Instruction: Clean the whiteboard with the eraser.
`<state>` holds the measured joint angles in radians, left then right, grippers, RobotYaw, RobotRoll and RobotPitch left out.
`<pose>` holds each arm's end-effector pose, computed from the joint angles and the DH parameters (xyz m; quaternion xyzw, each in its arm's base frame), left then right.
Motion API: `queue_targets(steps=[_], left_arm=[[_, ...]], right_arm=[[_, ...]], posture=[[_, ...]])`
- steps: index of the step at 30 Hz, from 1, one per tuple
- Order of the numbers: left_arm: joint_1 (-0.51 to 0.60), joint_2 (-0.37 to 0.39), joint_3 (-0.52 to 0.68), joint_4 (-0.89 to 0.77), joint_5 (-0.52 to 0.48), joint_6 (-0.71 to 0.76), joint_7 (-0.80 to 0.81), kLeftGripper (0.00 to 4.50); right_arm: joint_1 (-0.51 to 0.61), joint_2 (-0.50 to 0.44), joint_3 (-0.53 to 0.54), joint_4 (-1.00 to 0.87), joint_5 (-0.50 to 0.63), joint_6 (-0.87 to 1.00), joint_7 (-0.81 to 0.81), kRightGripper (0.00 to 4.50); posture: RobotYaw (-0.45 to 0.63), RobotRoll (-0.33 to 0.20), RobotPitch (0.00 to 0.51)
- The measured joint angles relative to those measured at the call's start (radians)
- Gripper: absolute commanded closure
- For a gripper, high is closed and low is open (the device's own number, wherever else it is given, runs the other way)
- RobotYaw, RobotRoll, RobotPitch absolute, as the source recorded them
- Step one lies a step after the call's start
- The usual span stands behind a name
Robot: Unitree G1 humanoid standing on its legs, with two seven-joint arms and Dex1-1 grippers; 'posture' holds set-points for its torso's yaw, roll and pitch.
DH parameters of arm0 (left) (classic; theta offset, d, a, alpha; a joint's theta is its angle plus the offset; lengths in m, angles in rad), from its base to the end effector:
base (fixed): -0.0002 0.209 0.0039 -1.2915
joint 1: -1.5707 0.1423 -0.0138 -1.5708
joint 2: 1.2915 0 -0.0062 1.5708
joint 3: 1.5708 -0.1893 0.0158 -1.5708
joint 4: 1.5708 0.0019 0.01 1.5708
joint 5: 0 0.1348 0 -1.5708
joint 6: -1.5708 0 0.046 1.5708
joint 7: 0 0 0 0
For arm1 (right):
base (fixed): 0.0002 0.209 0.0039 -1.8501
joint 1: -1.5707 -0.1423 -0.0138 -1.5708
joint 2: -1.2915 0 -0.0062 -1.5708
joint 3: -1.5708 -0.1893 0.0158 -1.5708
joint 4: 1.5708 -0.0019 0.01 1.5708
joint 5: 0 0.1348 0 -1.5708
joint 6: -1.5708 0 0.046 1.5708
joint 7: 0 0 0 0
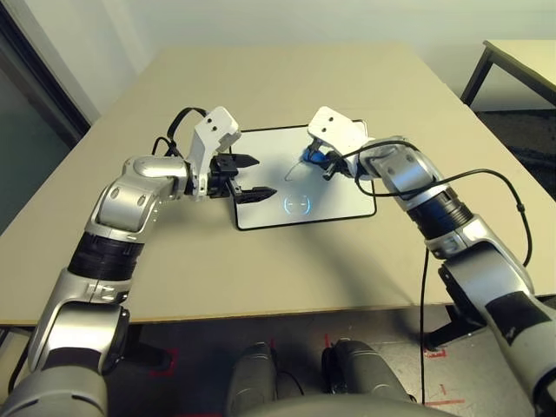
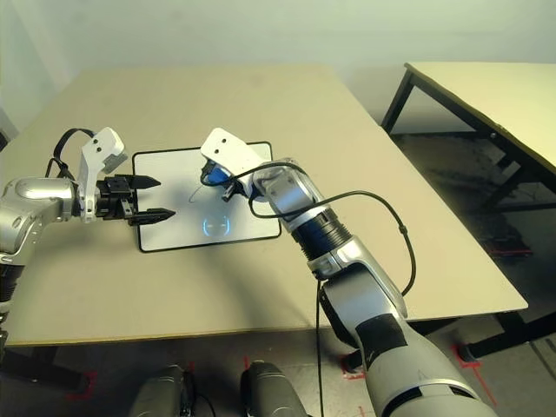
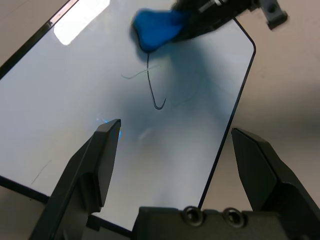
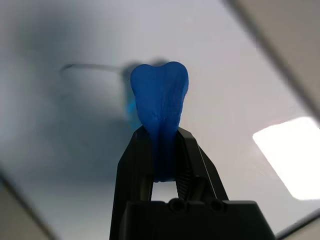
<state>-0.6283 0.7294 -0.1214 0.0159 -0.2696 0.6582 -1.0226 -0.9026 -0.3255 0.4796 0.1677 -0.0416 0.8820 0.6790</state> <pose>0.2881 0.2349 0.1958 0.1907 0.1548 -0.4595 0.8536 0.3167 -0.0964 0.1817 -0.3070 0.1987 0.3924 0.8439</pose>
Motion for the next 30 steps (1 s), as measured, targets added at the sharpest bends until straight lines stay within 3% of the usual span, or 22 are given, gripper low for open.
queue_targets(steps=[5, 9, 18, 22, 30], left_arm=[[0.003, 0.0, 0.0, 0.0, 0.0, 0.001, 0.002, 0.0], [0.003, 0.0, 0.0, 0.002, 0.0, 0.0, 0.002, 0.0], [0.003, -0.002, 0.0, 0.005, 0.0, -0.004, 0.002, 0.0], [0.003, -0.002, 0.0, 0.005, 0.0, -0.004, 0.002, 0.0], [0.004, -0.004, -0.001, 0.003, 0.0, -0.003, 0.003, 0.0]], right_arm=[[0.093, -0.036, 0.065, -0.169, 0.003, 0.11, 0.046, 3.92], [0.092, -0.045, 0.082, -0.191, 0.002, 0.137, 0.054, 3.92], [-0.084, 0.0, 0.028, 0.078, -0.012, -0.012, 0.005, 3.93], [-0.097, 0.002, 0.008, 0.113, -0.017, -0.049, -0.004, 3.93], [0.046, -0.062, 0.041, -0.11, -0.021, 0.059, 0.042, 3.93]], posture=[[-0.02, 0.0, 0.039], [-0.03, 0.0, 0.039], [-0.02, 0.0, 0.038], [-0.02, 0.0, 0.037], [-0.04, 0.0, 0.035]])
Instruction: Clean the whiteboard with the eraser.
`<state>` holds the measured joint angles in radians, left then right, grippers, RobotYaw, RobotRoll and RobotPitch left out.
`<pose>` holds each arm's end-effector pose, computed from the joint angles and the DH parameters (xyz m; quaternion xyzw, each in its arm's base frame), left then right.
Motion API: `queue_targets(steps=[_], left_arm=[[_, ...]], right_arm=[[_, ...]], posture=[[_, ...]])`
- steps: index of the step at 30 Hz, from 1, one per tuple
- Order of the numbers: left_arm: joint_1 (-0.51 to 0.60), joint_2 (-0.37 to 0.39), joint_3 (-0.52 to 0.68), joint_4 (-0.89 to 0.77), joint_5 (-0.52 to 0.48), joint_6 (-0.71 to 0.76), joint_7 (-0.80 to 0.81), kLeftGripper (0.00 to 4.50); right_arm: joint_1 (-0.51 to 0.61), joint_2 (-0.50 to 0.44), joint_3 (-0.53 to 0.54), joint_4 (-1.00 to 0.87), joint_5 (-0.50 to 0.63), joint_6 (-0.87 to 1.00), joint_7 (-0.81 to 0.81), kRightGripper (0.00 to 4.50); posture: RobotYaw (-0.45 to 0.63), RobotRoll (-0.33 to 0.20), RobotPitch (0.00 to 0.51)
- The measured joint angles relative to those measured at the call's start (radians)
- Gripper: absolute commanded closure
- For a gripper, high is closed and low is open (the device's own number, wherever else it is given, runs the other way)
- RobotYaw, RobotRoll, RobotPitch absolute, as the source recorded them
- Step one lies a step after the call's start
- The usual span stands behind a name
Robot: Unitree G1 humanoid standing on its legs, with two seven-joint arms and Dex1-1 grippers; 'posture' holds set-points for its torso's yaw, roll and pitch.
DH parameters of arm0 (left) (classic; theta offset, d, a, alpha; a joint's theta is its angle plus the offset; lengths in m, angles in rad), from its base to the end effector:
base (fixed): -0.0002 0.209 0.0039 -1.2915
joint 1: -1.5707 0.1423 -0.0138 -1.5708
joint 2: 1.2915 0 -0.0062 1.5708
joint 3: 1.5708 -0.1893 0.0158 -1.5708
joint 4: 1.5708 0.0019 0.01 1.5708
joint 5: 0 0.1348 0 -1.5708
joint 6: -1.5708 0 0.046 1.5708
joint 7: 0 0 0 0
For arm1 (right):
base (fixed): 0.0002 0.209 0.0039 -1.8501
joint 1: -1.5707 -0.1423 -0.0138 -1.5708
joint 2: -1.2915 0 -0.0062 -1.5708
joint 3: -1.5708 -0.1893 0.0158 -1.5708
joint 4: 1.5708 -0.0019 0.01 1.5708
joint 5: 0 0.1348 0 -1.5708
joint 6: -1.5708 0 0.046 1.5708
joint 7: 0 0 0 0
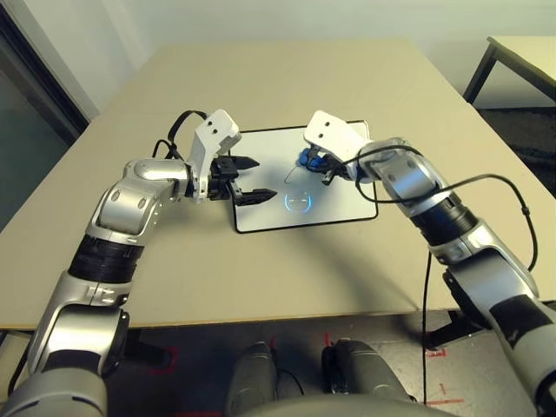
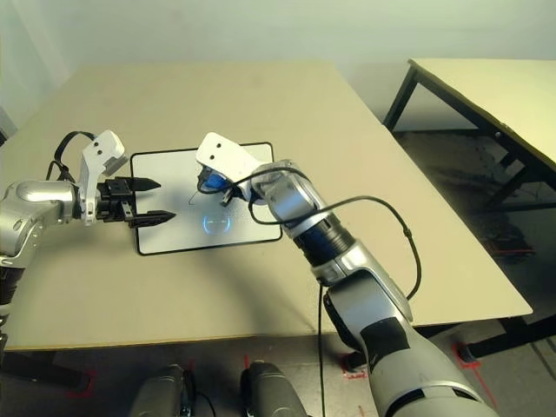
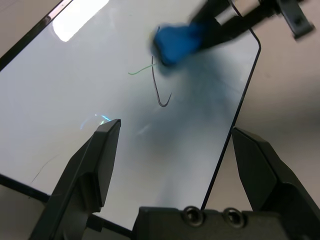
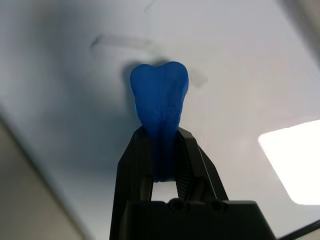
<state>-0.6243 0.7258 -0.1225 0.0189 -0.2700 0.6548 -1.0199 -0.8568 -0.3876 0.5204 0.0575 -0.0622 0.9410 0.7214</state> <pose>0.2881 0.2347 0.1939 0.1886 0.1556 -0.4596 0.8538 0.3058 -0.1047 0.1784 -0.3323 0.2171 0.3961 0.8280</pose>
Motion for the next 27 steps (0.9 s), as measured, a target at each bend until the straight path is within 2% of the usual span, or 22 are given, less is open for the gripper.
queue_targets(steps=[3, 6, 13, 16, 21, 27], left_arm=[[0.0, -0.001, -0.001, 0.002, 0.0, -0.001, 0.0, 0.0], [-0.003, -0.006, -0.008, 0.004, 0.001, -0.003, -0.003, 0.0], [-0.011, -0.01, -0.011, 0.017, 0.002, -0.011, -0.009, 0.0], [-0.011, -0.01, -0.011, 0.018, 0.002, -0.01, -0.009, 0.0], [-0.01, -0.009, -0.011, 0.014, 0.001, -0.006, -0.008, 0.0], [-0.003, -0.001, -0.011, -0.004, 0.0, 0.004, -0.007, 0.0]], right_arm=[[0.048, -0.024, 0.021, -0.08, 0.004, 0.064, 0.019, 3.93], [0.046, -0.026, 0.024, -0.081, 0.004, 0.076, 0.019, 3.93], [-0.103, 0.026, -0.024, 0.124, 0.0, -0.011, -0.024, 3.93], [-0.132, 0.036, -0.044, 0.188, -0.004, -0.057, -0.04, 3.93], [-0.124, 0.041, -0.057, 0.197, -0.007, -0.081, -0.036, 3.93], [-0.01, 0.011, -0.019, 0.007, -0.012, 0.027, 0.002, 3.93]], posture=[[-0.04, 0.0, 0.034], [-0.05, 0.0, 0.032], [-0.04, 0.0, 0.029], [-0.04, 0.0, 0.029], [-0.03, 0.0, 0.037], [-0.04, 0.0, 0.041]])
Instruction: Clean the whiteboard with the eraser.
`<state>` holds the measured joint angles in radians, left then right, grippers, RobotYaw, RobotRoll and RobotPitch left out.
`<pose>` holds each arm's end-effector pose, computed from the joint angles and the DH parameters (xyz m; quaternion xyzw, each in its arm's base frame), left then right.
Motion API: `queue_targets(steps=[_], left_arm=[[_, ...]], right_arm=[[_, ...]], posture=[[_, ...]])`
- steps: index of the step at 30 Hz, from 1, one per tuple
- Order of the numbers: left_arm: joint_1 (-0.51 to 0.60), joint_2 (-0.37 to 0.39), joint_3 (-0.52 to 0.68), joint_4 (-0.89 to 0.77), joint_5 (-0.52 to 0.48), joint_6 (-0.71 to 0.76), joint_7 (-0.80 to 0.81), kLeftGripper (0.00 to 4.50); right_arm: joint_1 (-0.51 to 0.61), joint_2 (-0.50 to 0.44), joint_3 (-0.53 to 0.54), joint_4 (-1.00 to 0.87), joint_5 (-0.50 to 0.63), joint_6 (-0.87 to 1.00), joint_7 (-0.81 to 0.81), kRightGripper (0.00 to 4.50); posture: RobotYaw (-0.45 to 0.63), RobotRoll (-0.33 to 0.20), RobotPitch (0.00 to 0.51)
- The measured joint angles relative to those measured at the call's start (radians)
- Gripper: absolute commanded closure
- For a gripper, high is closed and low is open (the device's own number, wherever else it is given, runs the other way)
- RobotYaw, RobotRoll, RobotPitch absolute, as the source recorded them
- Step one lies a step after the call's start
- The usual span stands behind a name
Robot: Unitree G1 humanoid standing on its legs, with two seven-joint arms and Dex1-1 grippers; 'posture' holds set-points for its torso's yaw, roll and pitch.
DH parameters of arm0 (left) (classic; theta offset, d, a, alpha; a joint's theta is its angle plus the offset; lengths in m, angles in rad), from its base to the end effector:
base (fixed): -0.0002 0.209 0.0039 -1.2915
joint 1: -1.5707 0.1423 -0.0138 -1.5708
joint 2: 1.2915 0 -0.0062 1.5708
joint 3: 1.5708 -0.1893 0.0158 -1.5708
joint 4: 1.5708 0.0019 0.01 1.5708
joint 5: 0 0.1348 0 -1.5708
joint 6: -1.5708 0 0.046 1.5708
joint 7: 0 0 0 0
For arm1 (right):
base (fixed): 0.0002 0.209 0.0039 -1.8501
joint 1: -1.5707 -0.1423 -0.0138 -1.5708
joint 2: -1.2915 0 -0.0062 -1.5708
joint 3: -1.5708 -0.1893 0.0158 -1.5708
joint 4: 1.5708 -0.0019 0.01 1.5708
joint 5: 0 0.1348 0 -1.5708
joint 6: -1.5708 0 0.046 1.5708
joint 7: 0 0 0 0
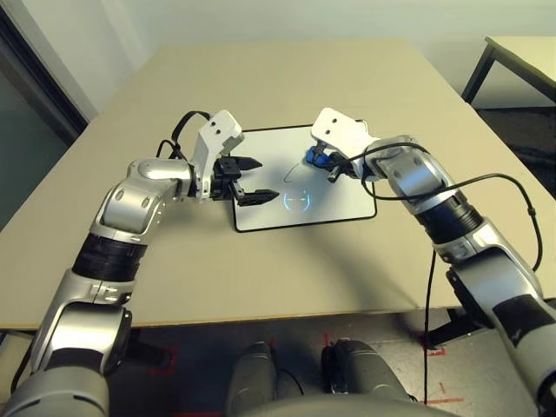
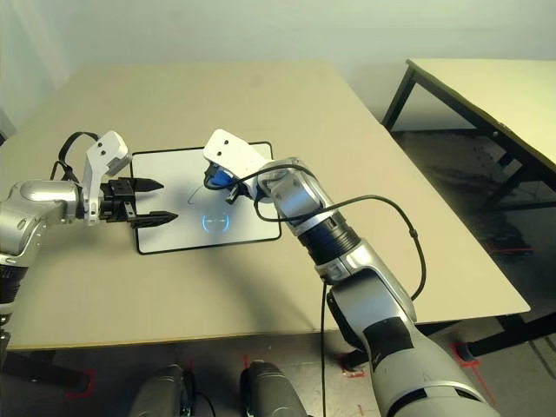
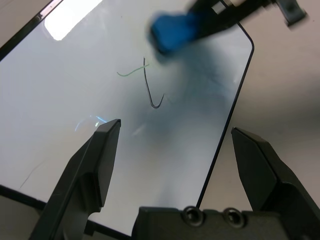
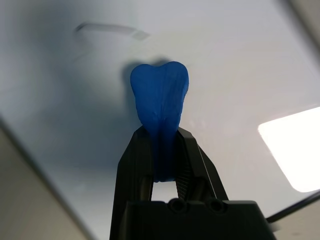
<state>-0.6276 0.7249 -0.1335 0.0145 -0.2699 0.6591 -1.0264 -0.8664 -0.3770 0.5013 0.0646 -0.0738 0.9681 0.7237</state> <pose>0.2884 0.2323 0.1937 0.1903 0.1585 -0.4660 0.8494 0.3073 -0.1054 0.1815 -0.3253 0.2229 0.3863 0.8339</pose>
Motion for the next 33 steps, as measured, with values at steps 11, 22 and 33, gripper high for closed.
queue_targets(steps=[11, 22, 33], left_arm=[[-0.001, -0.001, 0.0, -0.004, 0.0, 0.001, 0.0, 0.0], [-0.004, -0.001, 0.0, -0.002, 0.0, 0.002, 0.0, 0.0], [0.001, 0.007, 0.001, -0.007, 0.0, 0.01, 0.004, 0.0]], right_arm=[[0.027, -0.019, 0.033, -0.057, 0.002, 0.055, 0.02, 3.93], [-0.131, 0.055, -0.029, 0.224, -0.007, -0.13, -0.04, 3.93], [0.057, -0.029, 0.047, -0.064, -0.011, -0.006, 0.035, 3.93]], posture=[[-0.04, 0.0, 0.041], [-0.03, 0.0, 0.044], [-0.03, 0.0, 0.047]])
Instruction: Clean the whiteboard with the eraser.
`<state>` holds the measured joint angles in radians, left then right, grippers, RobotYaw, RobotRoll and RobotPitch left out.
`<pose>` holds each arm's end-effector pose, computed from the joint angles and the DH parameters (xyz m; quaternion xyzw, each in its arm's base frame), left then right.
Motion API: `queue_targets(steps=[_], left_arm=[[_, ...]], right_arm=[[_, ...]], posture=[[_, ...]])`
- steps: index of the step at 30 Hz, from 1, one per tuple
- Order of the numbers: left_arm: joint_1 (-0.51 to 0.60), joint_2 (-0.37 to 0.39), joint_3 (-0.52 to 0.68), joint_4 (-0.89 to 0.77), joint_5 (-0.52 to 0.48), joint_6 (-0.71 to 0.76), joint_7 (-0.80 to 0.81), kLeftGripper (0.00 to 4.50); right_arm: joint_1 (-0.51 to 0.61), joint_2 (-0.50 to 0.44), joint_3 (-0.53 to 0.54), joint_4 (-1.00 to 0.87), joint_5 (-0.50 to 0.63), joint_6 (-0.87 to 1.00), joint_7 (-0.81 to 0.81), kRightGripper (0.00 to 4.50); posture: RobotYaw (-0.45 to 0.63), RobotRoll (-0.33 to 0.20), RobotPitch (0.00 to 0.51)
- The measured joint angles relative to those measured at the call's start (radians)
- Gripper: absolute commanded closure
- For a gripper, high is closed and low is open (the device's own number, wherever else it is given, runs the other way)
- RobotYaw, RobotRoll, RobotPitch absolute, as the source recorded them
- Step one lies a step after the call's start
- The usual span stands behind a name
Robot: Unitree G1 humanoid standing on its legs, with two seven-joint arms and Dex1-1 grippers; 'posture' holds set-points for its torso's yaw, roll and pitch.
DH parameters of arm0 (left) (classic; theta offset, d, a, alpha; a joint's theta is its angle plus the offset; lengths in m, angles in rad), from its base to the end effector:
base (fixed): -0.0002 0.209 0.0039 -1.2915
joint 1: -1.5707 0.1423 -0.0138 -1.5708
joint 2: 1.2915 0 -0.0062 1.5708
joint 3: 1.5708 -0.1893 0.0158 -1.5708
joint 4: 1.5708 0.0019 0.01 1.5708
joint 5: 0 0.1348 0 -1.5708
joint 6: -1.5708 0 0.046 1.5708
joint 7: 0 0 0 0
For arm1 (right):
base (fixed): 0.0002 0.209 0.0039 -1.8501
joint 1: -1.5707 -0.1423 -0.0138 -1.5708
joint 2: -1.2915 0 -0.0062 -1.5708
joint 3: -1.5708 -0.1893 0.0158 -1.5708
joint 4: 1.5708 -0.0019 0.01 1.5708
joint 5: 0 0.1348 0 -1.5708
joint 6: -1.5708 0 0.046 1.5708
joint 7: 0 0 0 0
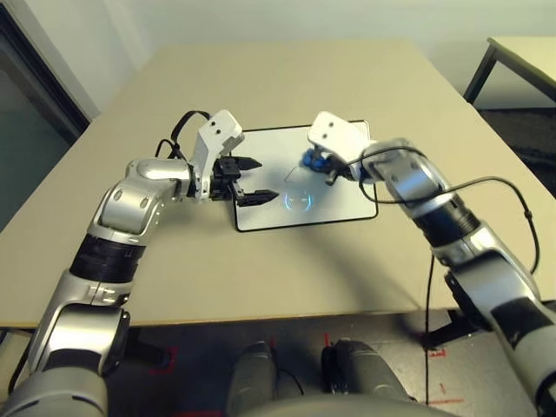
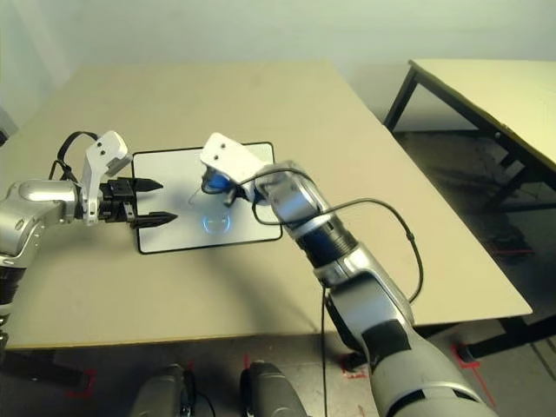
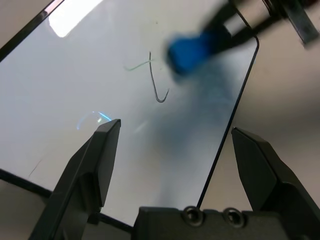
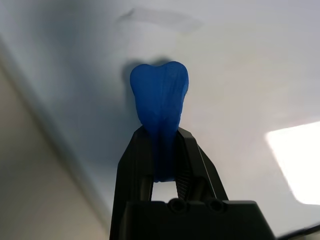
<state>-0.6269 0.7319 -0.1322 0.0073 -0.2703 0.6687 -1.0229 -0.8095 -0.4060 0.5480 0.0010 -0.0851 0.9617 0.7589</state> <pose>0.2875 0.2333 0.1949 0.1922 0.1608 -0.4623 0.8506 0.2976 -0.1064 0.1691 -0.3416 0.2342 0.4106 0.8123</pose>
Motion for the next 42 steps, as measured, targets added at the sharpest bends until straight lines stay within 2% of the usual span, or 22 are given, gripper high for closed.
queue_targets(steps=[7, 16, 21, 25, 28, 33, 38, 42], left_arm=[[-0.003, -0.001, 0.0, 0.004, 0.001, -0.002, -0.002, 0.0], [-0.007, -0.002, 0.0, 0.014, 0.0, -0.003, -0.002, 0.0], [-0.007, -0.003, 0.0, 0.013, 0.0, -0.003, 0.0, 0.0], [-0.007, -0.003, 0.0, 0.013, 0.0, -0.003, 0.002, 0.0], [-0.007, -0.001, 0.0, 0.013, 0.001, -0.003, 0.001, 0.0], [-0.005, 0.013, 0.001, 0.016, 0.001, -0.003, 0.0, 0.0], [-0.004, 0.032, 0.002, 0.032, 0.002, -0.003, 0.0, 0.0], [0.0, 0.035, 0.003, 0.032, 0.002, -0.003, 0.002, 0.0]], right_arm=[[0.004, -0.008, 0.027, -0.027, 0.0, 0.05, 0.015, 3.93], [-0.132, 0.02, -0.005, 0.148, -0.012, -0.048, -0.025, 3.93], [-0.109, 0.02, -0.007, 0.109, -0.013, -0.04, -0.022, 3.93], [-0.044, 0.02, 0.036, 0.016, -0.012, 0.003, 0.0, 3.93], [-0.037, 0.023, 0.059, 0.007, -0.013, 0.007, 0.009, 3.93], [-0.133, 0.083, 0.052, 0.154, -0.017, -0.059, -0.009, 3.93], [-0.281, 0.138, -0.031, 0.373, -0.033, -0.181, -0.074, 3.93], [-0.283, 0.158, -0.049, 0.397, -0.039, -0.207, -0.076, 3.93]], posture=[[-0.03, 0.0, 0.042], [-0.03, 0.0, 0.041], [-0.03, 0.0, 0.043], [-0.02, 0.0, 0.044], [-0.02, 0.0, 0.044], [-0.01, 0.0, 0.042], [0.0, 0.0, 0.038], [0.0, 0.0, 0.038]])
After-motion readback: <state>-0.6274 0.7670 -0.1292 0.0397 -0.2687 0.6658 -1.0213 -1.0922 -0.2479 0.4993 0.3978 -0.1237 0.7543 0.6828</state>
